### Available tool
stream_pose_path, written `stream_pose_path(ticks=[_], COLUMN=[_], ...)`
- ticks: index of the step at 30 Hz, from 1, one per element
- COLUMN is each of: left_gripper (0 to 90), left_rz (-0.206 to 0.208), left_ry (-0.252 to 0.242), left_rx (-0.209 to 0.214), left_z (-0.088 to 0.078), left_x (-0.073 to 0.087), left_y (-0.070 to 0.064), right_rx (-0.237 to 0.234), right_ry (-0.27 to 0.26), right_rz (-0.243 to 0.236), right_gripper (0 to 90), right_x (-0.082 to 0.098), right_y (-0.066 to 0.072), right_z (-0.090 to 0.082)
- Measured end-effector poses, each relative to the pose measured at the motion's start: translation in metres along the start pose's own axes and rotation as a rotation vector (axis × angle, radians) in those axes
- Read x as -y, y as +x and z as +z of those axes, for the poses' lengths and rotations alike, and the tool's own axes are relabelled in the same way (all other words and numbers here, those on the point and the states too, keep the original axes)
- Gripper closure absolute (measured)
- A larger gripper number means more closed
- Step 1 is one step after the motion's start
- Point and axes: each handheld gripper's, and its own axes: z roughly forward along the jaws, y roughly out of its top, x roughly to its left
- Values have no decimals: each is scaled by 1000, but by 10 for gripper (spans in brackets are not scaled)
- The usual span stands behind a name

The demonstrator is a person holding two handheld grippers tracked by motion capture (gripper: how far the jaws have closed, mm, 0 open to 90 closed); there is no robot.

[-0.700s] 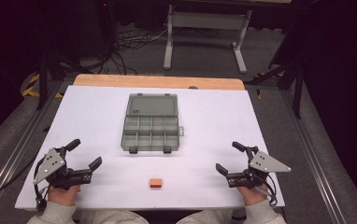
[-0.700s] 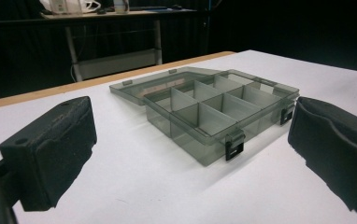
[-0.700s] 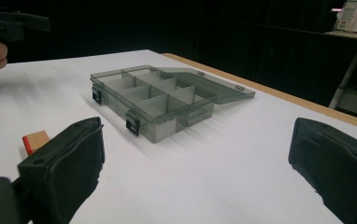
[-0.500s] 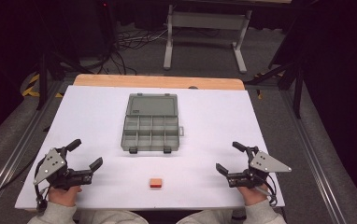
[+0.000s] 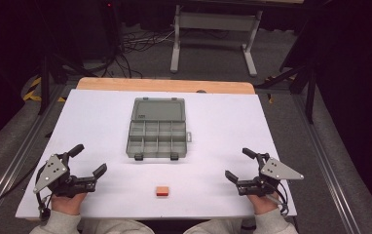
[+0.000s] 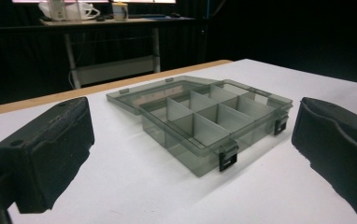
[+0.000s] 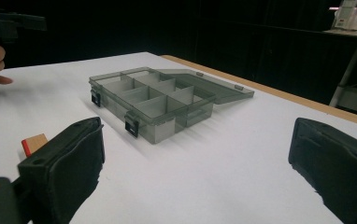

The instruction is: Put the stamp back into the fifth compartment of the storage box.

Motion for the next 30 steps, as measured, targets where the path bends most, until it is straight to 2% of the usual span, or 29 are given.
stream_pose_path(ticks=[3,6,8,9,13,16,17,22,30], left_gripper=[2,2,2,4,4,4,5,9,12], left_rz=[13,28,22,15,25,11,-2,-14,11], left_ry=[-17,-25,-2,31,32,44,47,52,74], left_rx=[-14,-4,19,32,43,53,68,88,123], left_z=[-2,-2,-1,2,4,6,8,12,20], left_x=[-1,-2,-5,-9,-14,-17,-18,-21,-29], left_y=[2,1,1,-1,-2,-3,-2,-1,-6], right_rx=[-5,-5,-6,-8,-13,-13,-13,-15,-19], right_ry=[2,1,4,4,7,8,11,15,12], right_rz=[0,0,-2,-1,0,0,3,0,14], right_gripper=[44,44,45,45,47,47,48,47,49], right_x=[0,0,0,0,0,0,0,0,1], right_y=[0,0,0,1,1,0,1,1,-1], right_z=[0,0,1,1,2,2,3,4,3])
